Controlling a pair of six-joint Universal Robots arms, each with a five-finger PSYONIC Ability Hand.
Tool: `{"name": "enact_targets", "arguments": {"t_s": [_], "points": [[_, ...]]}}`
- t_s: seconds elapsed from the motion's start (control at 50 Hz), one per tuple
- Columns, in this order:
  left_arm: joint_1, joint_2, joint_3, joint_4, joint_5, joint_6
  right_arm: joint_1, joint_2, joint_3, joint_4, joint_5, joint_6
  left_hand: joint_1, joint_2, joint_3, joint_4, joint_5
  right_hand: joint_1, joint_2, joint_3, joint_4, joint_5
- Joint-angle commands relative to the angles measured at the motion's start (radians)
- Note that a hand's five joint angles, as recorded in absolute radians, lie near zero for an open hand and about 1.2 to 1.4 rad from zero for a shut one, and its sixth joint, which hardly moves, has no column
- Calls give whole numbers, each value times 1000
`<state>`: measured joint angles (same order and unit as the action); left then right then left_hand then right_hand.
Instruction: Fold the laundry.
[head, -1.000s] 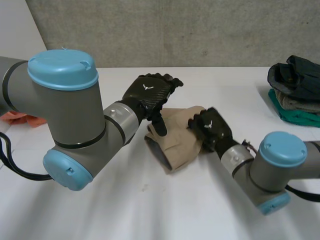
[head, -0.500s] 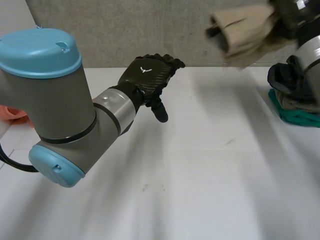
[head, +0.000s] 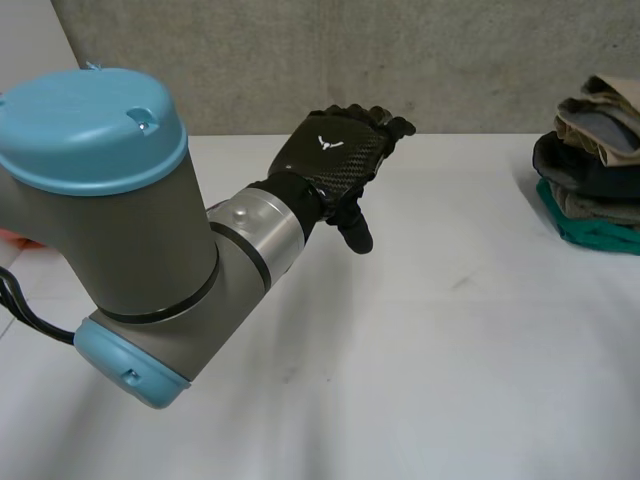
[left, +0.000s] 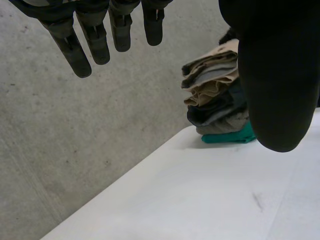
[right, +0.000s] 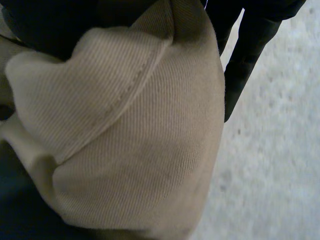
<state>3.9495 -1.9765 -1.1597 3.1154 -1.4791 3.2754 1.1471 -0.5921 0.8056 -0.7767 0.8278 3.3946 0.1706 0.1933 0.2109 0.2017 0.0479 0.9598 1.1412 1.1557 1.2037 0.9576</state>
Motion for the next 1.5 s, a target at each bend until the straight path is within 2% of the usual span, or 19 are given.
{"name": "enact_targets", "arguments": {"t_s": [0.02, 0.22, 0.26, 0.28, 0.34, 0.46, 0.72, 0.8, 0.82, 0.9, 0.98, 1.04, 1.12, 1.18, 1.26, 1.3, 1.38, 1.42, 1.5], "points": [[-6, -5, -11, 0, 0, 0, -36, 60, 38, -15, -76, -6, 5, -18, -36, -26, -47, 436, 255, 241, 193, 264], [-6, -13, -11, 0, -1, 0, -35, 34, 87, 13, -76, -67, 5, -18, -36, -26, -47, 436, 255, 241, 193, 264], [-6, -13, -11, 0, 0, 1, -35, 8, 101, 31, -76, -69, 5, -18, -36, -26, -47, 204, 23, 8, -40, 32], [-6, -12, -11, 0, 0, 1, -35, -23, 118, 46, -73, -72, 5, -18, -36, -26, -47, -169, -351, -365, -413, -342], [-9, -5, -11, 0, 0, 1, -35, -63, 142, 66, -58, -78, 4, -19, -36, -27, -48, -773, -954, -969, -1017, -945], [-29, 5, -9, 2, 3, 0, -44, -185, 234, 126, 25, -147, 4, -19, -36, -27, -48, -785, -967, -981, -1029, -958], [-52, 56, -14, 2, 40, -19, -219, -419, 399, 418, 77, -452, 4, -19, -36, -27, -48, -785, -967, -981, -1029, -958], [-53, 93, -11, 2, 57, -36, -274, -489, 382, 500, 187, -506, 4, -19, -36, -27, -48, -785, -967, -981, -1029, -958], [-53, 100, -11, 2, 59, -39, -286, -521, 366, 517, 261, -517, 4, -19, -36, -27, -48, -785, -967, -981, -1029, -958], [-52, 137, -6, 3, 63, -59, -280, -600, 333, 519, 428, -532, 4, -19, -36, -27, -48, -785, -967, -981, -1029, -958], [-49, 169, -5, 20, 62, -77, -265, -673, 325, 513, 508, -540, 4, -19, -36, -27, -48, -785, -967, -981, -1029, -958], [-44, 192, -6, 41, 57, -86, -210, -750, 339, 501, 501, -532, 4, -19, -36, -27, -48, -785, -967, -981, -1029, -958], [-36, 209, -9, 52, 51, -86, -52, -836, 388, 494, 469, -540, 4, -19, -36, -27, -48, -785, -967, -981, -1029, -958], [-15, 215, -17, 52, 31, -82, 72, -874, 466, 494, 413, -544, 4, -19, -36, -27, -48, -785, -967, -981, -1029, -958], [54, 238, -34, 55, -39, -74, 242, -959, 639, 493, 268, -560, 4, -19, -36, -27, -48, -785, -967, -981, -1029, -958], [123, 245, -40, 60, -85, -65, 290, -991, 738, 493, 194, -584, 4, -19, -36, -27, -48, -785, -967, -981, -1029, -958], [264, 242, -64, 69, -130, -36, 345, -1020, 892, 491, 124, -638, 4, -19, -36, -27, -48, -785, -967, -981, -1029, -958], [356, 234, -84, 92, -133, -4, 370, -1022, 944, 491, 113, -656, 4, -19, -36, -27, -48, -785, -967, -981, -1029, -958], [483, 165, -129, 170, -133, 79, 439, -1008, 1056, 485, 114, -718, 4, -19, -36, -27, -48, -785, -967, -981, -1029, -958]]}}
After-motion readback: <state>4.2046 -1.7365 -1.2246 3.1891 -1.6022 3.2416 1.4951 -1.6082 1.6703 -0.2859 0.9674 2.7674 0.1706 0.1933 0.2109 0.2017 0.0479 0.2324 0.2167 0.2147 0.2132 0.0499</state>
